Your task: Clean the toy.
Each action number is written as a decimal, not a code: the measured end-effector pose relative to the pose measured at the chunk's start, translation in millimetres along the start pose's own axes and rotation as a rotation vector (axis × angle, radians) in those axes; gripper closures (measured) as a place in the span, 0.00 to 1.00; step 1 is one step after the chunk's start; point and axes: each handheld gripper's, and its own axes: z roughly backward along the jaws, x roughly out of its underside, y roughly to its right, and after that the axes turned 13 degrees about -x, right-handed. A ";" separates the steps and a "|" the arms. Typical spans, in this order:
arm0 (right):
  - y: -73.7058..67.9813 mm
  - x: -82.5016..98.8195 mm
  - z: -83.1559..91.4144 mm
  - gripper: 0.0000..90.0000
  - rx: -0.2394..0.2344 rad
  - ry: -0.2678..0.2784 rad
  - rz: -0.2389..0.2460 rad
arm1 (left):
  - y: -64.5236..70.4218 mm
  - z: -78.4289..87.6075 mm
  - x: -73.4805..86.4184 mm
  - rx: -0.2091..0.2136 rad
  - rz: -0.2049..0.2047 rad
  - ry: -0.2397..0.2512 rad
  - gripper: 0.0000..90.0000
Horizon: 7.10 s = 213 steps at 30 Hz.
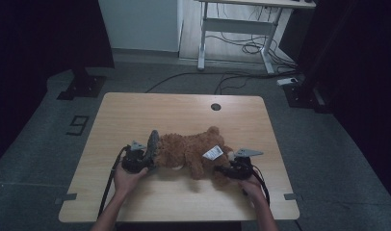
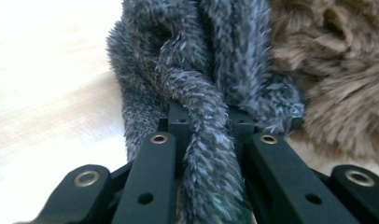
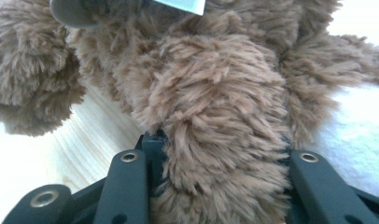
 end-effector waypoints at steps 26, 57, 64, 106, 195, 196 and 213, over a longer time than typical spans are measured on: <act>1.0 2.0 7.6 0.62 0.022 0.000 0.011 | 55.8 23.7 -73.3 0.067 -0.092 0.153 0.85; -26.5 -5.7 7.9 0.56 -0.045 -0.050 0.086 | 68.0 52.1 0.0 0.143 -0.140 0.225 0.86; -17.1 -4.2 -1.9 0.63 0.041 -0.053 0.022 | 76.7 48.7 -7.4 0.148 -0.162 0.218 0.86; -10.1 5.6 4.9 0.66 0.001 -0.021 0.002 | 51.4 52.3 -42.2 0.068 -0.104 0.195 0.86; -4.7 5.8 -1.0 0.65 0.014 -0.030 -0.025 | 4.4 1.0 -8.4 -0.022 -0.021 0.007 0.86; -4.4 5.5 -1.5 0.65 0.014 -0.031 -0.023 | 3.9 -2.5 -8.9 -0.016 -0.019 0.008 0.86; 4.8 -1.5 -5.2 0.65 0.063 -0.015 -0.026 | 33.0 43.5 -90.0 0.047 -0.071 0.190 0.86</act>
